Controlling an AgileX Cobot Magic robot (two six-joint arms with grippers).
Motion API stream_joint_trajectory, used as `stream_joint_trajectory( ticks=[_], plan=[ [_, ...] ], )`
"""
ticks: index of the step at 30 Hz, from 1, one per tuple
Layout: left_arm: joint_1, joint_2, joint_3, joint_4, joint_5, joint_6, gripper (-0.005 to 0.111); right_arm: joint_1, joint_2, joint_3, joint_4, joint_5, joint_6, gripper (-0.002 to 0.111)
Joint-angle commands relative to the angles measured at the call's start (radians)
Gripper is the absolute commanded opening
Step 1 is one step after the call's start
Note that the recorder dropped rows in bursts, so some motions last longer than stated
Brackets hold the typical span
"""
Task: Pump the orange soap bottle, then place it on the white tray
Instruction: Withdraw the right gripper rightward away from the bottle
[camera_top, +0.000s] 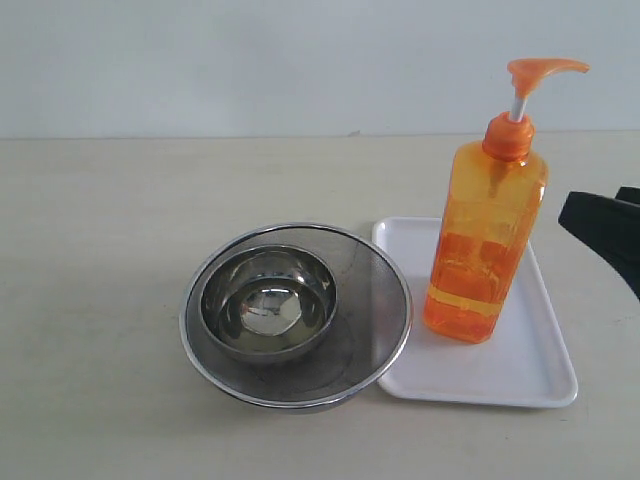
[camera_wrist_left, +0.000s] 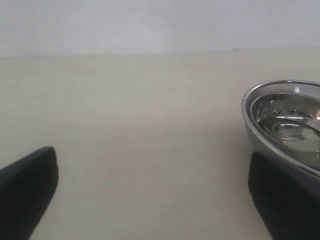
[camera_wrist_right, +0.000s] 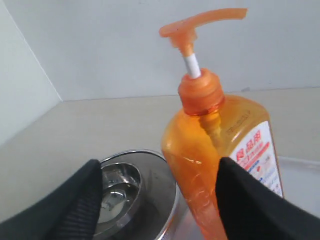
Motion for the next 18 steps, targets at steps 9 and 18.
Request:
stream_joint_trajectory(
  ticks=[9, 18],
  plan=[
    [0.004, -0.004, 0.003, -0.009, 0.0, 0.008, 0.096, -0.003, -0.007, 0.004, -0.019, -0.1, 0.198, 0.053],
    [0.004, -0.004, 0.003, -0.009, 0.0, 0.008, 0.096, -0.003, -0.008, 0.026, -0.032, 0.122, 0.24, 0.053]
  ],
)
